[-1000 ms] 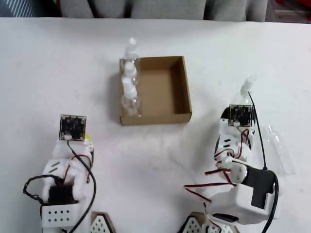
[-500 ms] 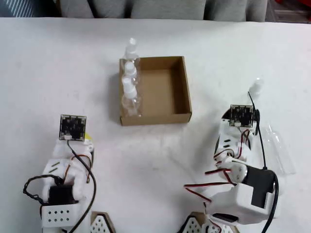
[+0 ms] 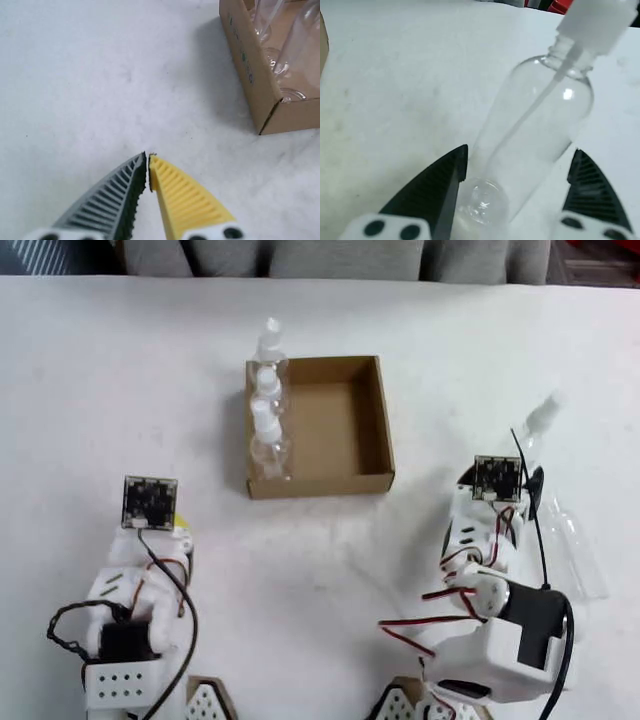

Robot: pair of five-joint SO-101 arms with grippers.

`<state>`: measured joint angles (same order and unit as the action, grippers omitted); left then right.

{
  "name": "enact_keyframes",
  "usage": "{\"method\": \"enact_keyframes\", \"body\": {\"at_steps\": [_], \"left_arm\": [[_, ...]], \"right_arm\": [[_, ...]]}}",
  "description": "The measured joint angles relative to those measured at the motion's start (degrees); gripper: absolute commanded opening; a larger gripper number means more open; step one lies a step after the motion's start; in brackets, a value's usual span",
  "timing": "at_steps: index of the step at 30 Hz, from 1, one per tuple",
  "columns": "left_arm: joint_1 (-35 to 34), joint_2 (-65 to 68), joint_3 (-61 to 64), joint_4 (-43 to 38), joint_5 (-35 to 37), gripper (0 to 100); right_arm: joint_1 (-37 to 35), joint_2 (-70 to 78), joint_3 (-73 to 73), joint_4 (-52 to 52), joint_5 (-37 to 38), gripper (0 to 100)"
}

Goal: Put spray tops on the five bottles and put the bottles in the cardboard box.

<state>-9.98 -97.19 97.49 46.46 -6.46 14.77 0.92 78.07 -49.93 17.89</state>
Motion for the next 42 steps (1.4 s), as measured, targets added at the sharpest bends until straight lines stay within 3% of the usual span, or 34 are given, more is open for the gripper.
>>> {"method": "enact_keyframes", "body": {"at_steps": [16,20,24,33,36,42], "left_arm": [[0.00,0.00,0.00,0.00,0.00,2],[0.00,0.00,0.00,0.00,0.00,2],[0.00,0.00,0.00,0.00,0.00,2],[0.00,0.00,0.00,0.00,0.00,2],[0.00,0.00,0.00,0.00,0.00,2],[0.00,0.00,0.00,0.00,0.00,2]], "right_arm": [[0.00,0.00,0.00,0.09,0.00,26.5],[0.35,-1.05,-0.53,5.45,-1.14,26.5],[2.99,-8.44,-6.33,22.15,-6.86,26.5],[6.33,-24.09,-31.56,82.37,-10.20,26.5],[6.59,-23.38,-38.24,91.96,-10.20,25.3],[8.70,-13.45,-53.19,101.36,-10.20,7.2]]}}
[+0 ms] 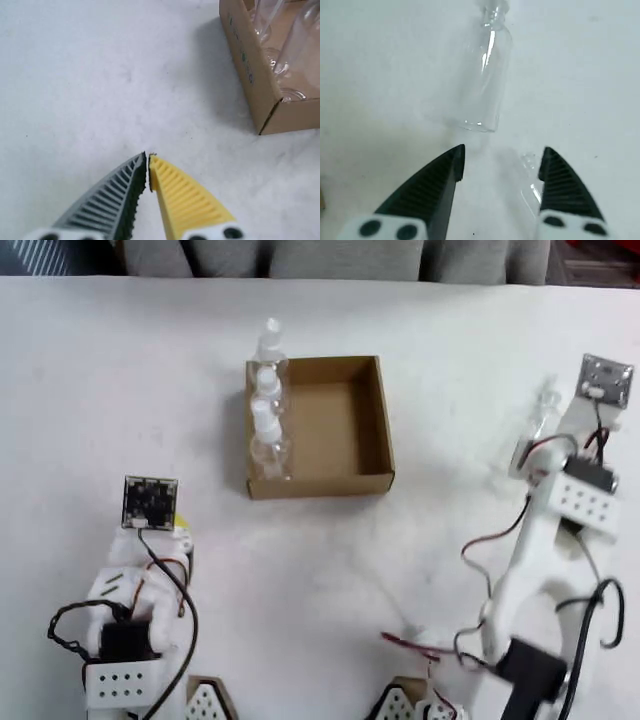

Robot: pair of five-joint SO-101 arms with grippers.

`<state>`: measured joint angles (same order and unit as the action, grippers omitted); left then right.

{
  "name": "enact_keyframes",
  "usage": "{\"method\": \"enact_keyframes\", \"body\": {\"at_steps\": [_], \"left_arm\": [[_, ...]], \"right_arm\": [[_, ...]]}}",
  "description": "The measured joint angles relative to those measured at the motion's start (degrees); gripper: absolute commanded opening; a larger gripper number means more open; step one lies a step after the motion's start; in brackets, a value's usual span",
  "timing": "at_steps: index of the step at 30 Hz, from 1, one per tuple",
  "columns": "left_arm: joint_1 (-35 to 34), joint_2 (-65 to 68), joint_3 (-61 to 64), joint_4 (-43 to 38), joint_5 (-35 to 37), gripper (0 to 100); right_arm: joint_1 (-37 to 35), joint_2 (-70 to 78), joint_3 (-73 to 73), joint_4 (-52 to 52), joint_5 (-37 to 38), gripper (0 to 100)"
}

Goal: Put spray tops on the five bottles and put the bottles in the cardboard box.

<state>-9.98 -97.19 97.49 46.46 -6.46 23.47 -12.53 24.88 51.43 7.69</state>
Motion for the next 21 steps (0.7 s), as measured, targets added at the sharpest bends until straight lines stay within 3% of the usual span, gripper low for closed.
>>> {"method": "enact_keyframes", "body": {"at_steps": [6,12,21], "left_arm": [[0.00,0.00,0.00,0.00,0.00,2],[0.00,0.00,0.00,0.00,0.00,2],[0.00,0.00,0.00,0.00,0.00,2]], "right_arm": [[0.18,13.80,-18.29,10.02,-0.26,7.4],[0.18,27.34,-38.15,18.90,-7.47,7.4],[0.18,47.74,-69.71,30.24,-12.13,7.4]]}}
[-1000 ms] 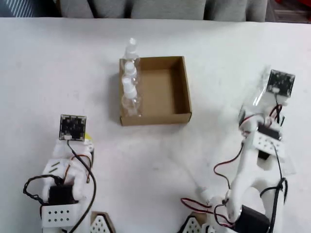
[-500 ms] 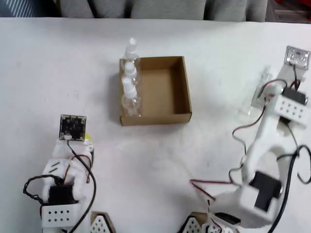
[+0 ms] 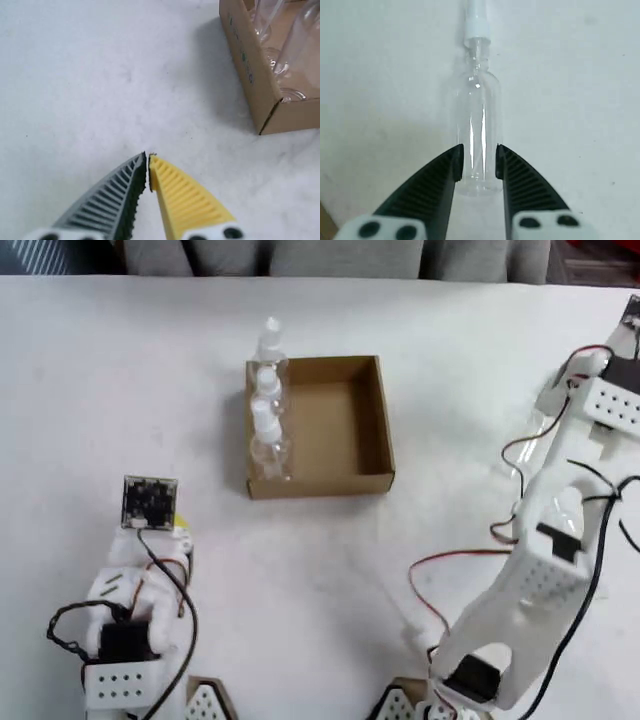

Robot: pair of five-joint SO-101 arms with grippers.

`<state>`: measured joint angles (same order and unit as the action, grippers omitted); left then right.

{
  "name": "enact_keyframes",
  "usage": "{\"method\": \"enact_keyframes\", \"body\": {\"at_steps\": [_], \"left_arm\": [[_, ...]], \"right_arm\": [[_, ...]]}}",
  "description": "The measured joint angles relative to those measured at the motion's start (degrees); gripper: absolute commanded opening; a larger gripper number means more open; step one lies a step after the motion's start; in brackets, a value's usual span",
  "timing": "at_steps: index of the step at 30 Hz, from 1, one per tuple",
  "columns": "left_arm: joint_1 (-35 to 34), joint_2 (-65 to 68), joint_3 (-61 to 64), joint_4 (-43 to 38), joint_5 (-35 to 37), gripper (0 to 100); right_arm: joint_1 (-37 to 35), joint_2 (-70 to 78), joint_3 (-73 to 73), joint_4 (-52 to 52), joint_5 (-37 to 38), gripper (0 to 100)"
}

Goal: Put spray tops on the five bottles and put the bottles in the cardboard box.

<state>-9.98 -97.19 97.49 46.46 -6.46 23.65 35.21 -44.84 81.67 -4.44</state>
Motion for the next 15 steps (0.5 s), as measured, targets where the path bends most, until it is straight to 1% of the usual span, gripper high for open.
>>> {"method": "enact_keyframes", "body": {"at_steps": [5,6,8,10,15], "left_arm": [[0.00,0.00,0.00,0.00,0.00,2],[0.00,0.00,0.00,0.00,0.00,2],[0.00,0.00,0.00,0.00,0.00,2],[0.00,0.00,0.00,0.00,0.00,2],[0.00,0.00,0.00,0.00,0.00,2]], "right_arm": [[0.00,11.25,-14.95,3.96,-0.09,7.6],[0.00,13.19,-17.41,4.40,-0.35,8.6],[0.00,17.05,-21.63,4.48,-1.05,13.6],[0.00,20.57,-24.97,4.66,-2.02,18.2],[0.00,24.70,-30.07,4.84,-4.75,18.7]]}}
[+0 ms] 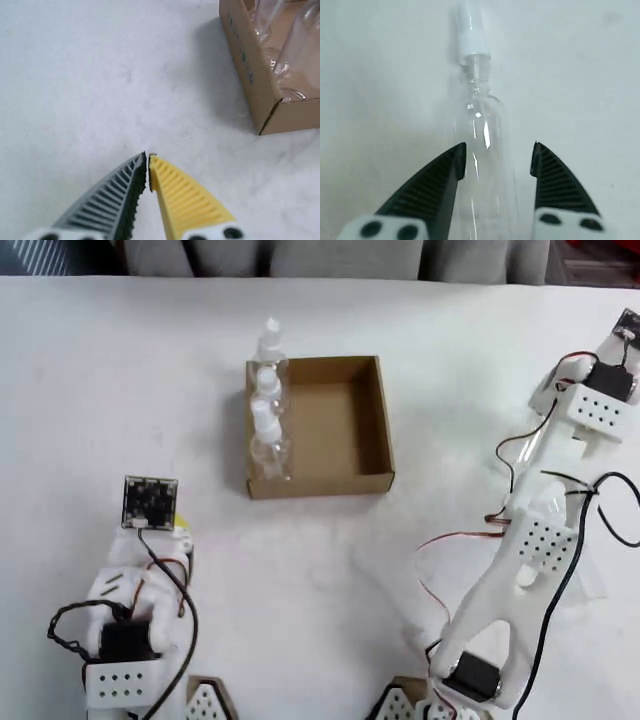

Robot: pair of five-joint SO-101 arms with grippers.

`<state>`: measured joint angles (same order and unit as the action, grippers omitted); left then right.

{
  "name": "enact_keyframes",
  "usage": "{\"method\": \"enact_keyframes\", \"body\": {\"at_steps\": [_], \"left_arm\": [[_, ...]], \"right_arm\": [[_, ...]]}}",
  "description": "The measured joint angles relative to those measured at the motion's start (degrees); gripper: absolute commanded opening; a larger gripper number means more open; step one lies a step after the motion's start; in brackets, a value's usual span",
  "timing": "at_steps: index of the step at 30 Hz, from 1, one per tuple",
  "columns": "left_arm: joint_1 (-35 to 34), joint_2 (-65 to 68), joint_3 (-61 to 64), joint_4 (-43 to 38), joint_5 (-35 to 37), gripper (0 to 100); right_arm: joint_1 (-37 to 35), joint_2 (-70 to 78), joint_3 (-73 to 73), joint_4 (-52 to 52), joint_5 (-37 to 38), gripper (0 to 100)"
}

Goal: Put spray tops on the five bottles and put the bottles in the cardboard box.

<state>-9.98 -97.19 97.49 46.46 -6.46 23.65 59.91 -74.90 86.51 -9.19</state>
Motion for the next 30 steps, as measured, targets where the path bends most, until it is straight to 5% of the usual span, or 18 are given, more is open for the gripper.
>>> {"method": "enact_keyframes", "body": {"at_steps": [20,26,30], "left_arm": [[0.00,0.00,0.00,0.00,0.00,2],[0.00,0.00,0.00,0.00,0.00,2],[0.00,0.00,0.00,0.00,0.00,2]], "right_arm": [[-1.85,8.97,-1.23,-9.49,-1.93,18.6],[-1.41,11.25,-2.81,-10.46,-1.93,1.2],[-1.23,11.52,-2.99,-10.81,-0.88,1.5]]}}
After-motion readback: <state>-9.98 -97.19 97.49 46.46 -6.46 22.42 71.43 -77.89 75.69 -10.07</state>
